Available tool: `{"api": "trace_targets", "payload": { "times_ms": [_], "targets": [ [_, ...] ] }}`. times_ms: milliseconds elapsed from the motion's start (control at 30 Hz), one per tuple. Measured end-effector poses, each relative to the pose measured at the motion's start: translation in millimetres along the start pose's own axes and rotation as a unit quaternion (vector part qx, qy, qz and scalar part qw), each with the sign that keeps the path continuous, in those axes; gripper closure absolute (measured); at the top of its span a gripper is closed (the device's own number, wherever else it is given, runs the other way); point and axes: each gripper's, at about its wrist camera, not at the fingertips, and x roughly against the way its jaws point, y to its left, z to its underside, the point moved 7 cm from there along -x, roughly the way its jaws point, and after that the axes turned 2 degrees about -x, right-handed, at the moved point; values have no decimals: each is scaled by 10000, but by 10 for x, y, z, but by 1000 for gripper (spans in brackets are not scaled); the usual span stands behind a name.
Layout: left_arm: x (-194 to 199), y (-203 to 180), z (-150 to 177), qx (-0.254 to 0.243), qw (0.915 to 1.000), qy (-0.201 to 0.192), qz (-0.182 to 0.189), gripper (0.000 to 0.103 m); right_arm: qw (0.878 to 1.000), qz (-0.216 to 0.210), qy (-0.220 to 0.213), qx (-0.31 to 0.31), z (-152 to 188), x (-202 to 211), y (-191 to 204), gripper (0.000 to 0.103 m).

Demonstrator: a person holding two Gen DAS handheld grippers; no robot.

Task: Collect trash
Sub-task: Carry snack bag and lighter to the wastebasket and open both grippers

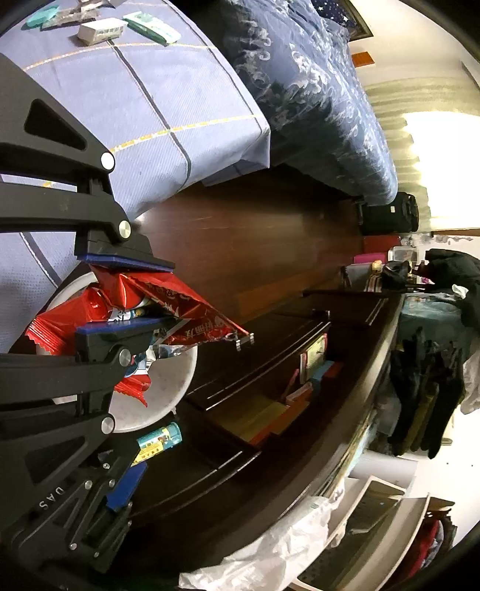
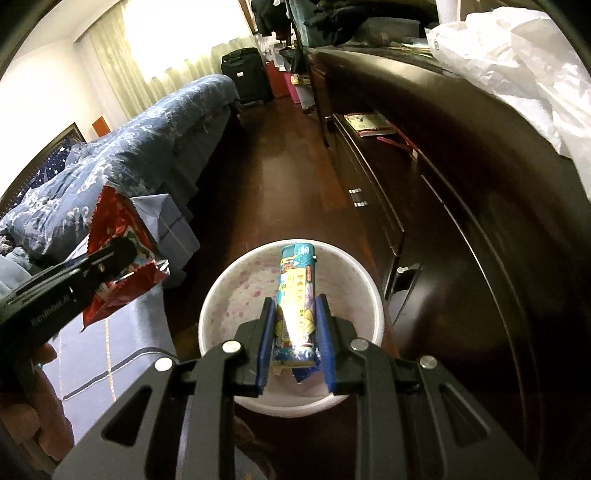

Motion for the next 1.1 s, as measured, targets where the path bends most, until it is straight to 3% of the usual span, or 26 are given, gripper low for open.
{"api": "trace_targets", "payload": {
  "times_ms": [700, 833, 1100],
  "targets": [
    [-336, -156, 103, -165, 9993, 348, -5, 80, 9992, 237, 318, -8, 59, -387, -72, 80],
    [-354, -164, 109, -188, 9992, 363, -34, 80, 9991, 264, 334, 9, 49, -415, -87, 88],
    [-348, -123, 100, -154, 9993, 347, -68, 75, 9991, 270, 333, 1, 16, -426, -104, 85]
  ]
}}
